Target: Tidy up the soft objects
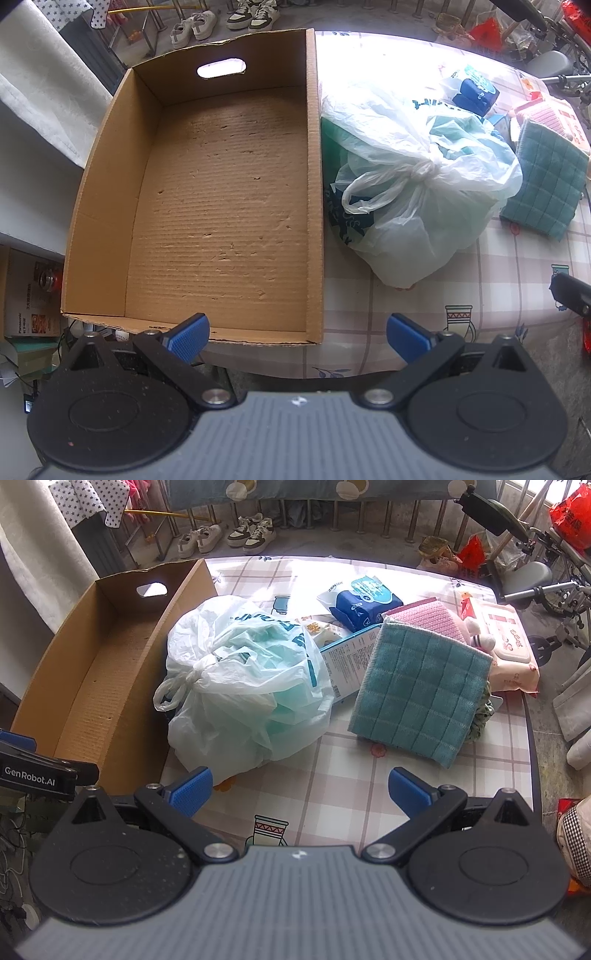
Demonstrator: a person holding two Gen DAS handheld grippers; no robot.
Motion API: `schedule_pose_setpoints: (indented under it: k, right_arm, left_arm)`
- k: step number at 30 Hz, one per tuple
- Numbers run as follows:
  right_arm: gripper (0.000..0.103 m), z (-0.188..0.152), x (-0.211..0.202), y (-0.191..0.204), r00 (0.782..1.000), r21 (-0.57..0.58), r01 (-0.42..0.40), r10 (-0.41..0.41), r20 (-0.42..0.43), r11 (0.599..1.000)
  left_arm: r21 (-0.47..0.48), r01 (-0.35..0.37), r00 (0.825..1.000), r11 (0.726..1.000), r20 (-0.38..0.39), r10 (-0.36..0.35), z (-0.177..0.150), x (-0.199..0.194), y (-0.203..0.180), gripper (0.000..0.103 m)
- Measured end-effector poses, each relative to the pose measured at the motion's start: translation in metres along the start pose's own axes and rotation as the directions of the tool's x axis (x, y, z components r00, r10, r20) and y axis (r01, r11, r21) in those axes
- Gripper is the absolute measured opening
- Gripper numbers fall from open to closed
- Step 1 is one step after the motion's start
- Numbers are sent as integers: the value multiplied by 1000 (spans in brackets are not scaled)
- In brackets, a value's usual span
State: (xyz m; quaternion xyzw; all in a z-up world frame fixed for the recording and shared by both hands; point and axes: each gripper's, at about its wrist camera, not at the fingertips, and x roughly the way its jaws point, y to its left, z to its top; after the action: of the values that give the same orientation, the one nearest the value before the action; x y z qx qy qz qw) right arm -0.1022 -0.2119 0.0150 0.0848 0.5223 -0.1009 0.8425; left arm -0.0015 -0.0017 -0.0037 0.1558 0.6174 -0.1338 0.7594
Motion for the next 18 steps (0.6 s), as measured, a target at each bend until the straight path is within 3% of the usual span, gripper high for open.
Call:
schedule_pose_setpoints:
  k: [18]
  right_arm:
    - [102,-1,-1,-1,1000,5,-5,5,2,1000]
  left_arm:
    - [5,1,1000,1000,0,-1,-1,0,1,102]
